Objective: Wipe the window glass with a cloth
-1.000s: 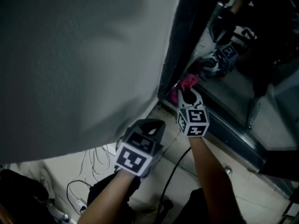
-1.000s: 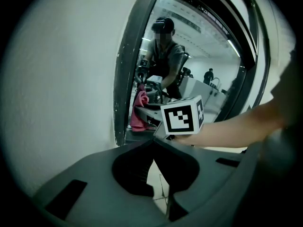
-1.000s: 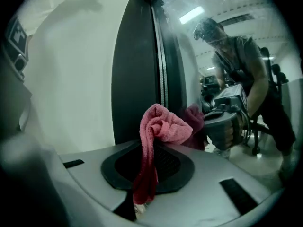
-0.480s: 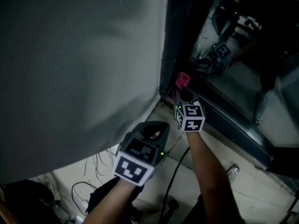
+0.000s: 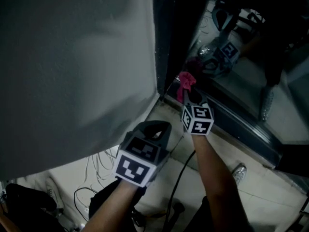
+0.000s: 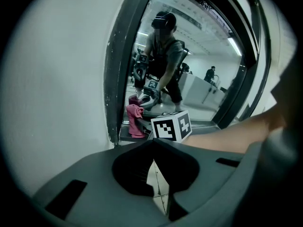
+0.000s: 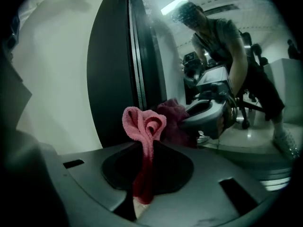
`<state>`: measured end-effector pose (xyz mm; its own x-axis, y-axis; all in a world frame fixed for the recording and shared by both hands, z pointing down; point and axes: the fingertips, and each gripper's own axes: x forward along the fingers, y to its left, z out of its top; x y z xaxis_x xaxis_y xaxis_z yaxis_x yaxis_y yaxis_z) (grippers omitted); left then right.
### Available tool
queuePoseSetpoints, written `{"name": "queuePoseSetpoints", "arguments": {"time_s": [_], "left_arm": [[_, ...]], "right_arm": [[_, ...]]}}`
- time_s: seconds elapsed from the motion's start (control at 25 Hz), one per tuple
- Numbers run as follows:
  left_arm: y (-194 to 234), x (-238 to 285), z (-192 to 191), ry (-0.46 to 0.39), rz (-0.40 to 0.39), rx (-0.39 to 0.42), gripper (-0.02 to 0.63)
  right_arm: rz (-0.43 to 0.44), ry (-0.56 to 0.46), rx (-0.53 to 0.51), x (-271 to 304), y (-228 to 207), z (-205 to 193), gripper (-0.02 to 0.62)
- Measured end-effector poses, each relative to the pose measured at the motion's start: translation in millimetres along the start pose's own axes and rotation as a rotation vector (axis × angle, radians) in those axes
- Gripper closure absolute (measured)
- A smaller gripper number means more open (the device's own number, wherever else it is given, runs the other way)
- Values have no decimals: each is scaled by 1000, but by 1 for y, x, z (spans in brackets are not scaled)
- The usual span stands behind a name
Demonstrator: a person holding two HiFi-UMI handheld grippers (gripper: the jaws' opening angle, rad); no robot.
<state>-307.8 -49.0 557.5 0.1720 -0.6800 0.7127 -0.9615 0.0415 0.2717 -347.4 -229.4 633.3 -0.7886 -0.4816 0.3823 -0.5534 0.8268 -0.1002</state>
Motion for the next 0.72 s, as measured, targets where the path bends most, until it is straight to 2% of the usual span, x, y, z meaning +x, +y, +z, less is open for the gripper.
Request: {"name": "queuePoseSetpoints", "arguments": {"time_s": [0.28,0.4,0.52,0.72], "left_arm": [[-16,12,8,4,0,33,604],[-31,17,23,-23,-20,70,604],[-43,25,25,-7,-26,97,604],[-67,36,39,-29,-61,125,604]], "right_arm": [[-42,17,17,-23,-31,-5,548],[-61,27,20,-36,-46,-7,548],[-90,37,28,-53,-66,-14,548],[-138,51,39,-83,-100,-25,548]]}}
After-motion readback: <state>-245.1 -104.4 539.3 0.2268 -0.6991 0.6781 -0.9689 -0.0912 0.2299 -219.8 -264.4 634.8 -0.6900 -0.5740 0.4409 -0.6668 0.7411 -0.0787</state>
